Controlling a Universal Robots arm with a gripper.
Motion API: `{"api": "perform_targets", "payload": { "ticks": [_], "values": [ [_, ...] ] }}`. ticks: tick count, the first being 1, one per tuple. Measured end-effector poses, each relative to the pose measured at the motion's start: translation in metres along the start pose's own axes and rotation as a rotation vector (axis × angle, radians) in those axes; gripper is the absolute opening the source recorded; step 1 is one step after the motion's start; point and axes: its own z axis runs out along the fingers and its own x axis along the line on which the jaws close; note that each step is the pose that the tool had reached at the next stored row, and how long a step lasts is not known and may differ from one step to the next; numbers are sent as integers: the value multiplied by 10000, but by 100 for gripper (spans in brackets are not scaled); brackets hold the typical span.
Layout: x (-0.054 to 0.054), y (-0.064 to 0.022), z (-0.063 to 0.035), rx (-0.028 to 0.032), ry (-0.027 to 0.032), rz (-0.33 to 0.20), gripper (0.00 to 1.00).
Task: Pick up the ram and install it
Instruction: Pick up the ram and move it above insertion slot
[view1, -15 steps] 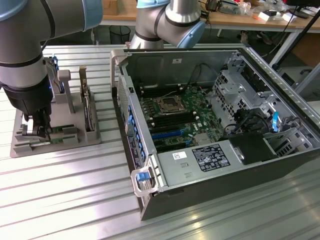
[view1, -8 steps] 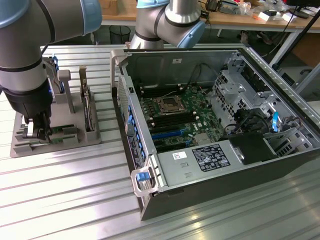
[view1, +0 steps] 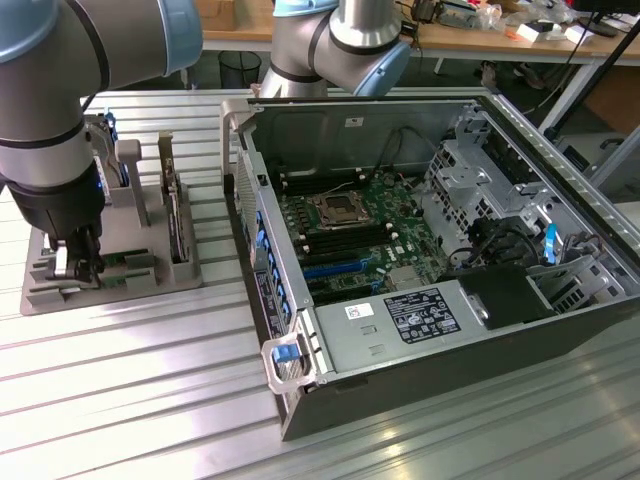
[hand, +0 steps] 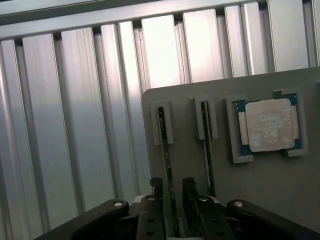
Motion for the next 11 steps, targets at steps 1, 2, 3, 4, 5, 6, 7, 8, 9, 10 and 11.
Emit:
{"api": "perform_targets", "payload": {
  "ticks": [1, 2, 3, 4, 5, 6, 7, 8, 9, 10, 11],
  "values": [
    [0, 0, 5, 10, 18, -170, 30],
    [0, -1, 10, 18, 34, -313, 30],
    [-1, -3, 12, 19, 39, -333, 30],
    [-2, -12, 14, 20, 41, -336, 30],
    [-4, -24, 15, 20, 41, -338, 30],
    [-5, -33, 18, 22, 40, -341, 30],
    [-5, -36, 19, 21, 40, -343, 30],
    [-6, -41, 20, 20, 41, -348, 30],
    [-6, -45, 22, 20, 44, -360, 30],
    [-7, -51, 27, 21, 47, -384, 30],
    [-8, -57, 29, 23, 46, -395, 30]
  ]
}}
